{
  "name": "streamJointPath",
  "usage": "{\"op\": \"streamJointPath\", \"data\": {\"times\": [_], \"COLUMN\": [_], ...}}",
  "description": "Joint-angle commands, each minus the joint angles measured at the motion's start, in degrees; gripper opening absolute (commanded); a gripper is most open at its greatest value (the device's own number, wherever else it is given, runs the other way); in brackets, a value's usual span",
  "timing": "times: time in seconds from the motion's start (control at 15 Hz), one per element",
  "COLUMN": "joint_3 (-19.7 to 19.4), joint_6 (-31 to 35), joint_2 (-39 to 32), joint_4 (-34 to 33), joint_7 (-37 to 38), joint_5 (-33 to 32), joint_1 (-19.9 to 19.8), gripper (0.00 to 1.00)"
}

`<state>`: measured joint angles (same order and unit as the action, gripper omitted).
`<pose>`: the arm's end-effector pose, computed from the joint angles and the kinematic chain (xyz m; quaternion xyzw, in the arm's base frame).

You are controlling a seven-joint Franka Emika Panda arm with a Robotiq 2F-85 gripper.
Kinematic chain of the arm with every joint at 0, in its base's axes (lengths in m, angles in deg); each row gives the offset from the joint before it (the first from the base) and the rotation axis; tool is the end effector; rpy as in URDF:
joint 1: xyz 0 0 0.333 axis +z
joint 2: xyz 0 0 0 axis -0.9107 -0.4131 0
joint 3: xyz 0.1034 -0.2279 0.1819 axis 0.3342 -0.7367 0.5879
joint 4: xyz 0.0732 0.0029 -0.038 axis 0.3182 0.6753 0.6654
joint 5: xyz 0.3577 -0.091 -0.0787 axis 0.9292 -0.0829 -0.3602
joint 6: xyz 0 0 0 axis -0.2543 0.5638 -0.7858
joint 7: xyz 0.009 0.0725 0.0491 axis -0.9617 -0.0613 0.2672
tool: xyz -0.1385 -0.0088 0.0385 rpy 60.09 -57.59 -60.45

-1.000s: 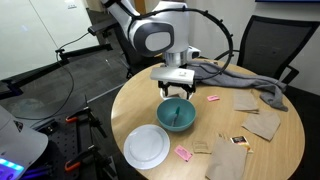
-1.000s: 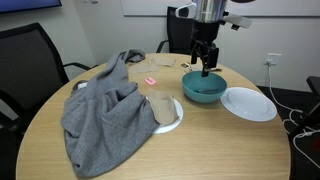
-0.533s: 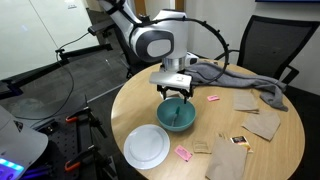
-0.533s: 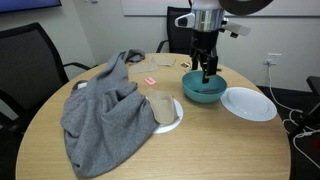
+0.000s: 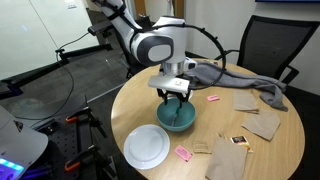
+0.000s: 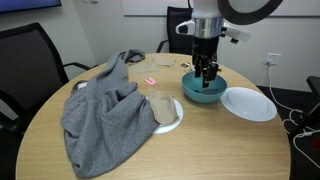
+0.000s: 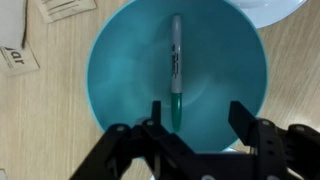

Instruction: Remove the marker from the bowl and put it on the table

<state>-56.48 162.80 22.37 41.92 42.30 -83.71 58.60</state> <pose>0.5449 -0.0773 0.1106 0.9419 0.3343 -0.0254 0.0223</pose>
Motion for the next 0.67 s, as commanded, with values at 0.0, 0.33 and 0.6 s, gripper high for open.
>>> {"op": "streamJointPath", "data": {"times": [0.0, 0.33, 0.6], "joint_3": [-0.1, -0.9, -1.8], "joint_6": [-1.1, -0.8, -0.4], "joint_2": [-1.4, -3.7, -5.9], "joint_4": [-1.2, -2.0, -3.4], "joint_7": [2.6, 3.0, 4.2], "joint_5": [-2.3, -3.3, -5.3], "joint_1": [-0.2, -0.2, 0.0], "gripper": [0.71, 0.66, 0.63]}}
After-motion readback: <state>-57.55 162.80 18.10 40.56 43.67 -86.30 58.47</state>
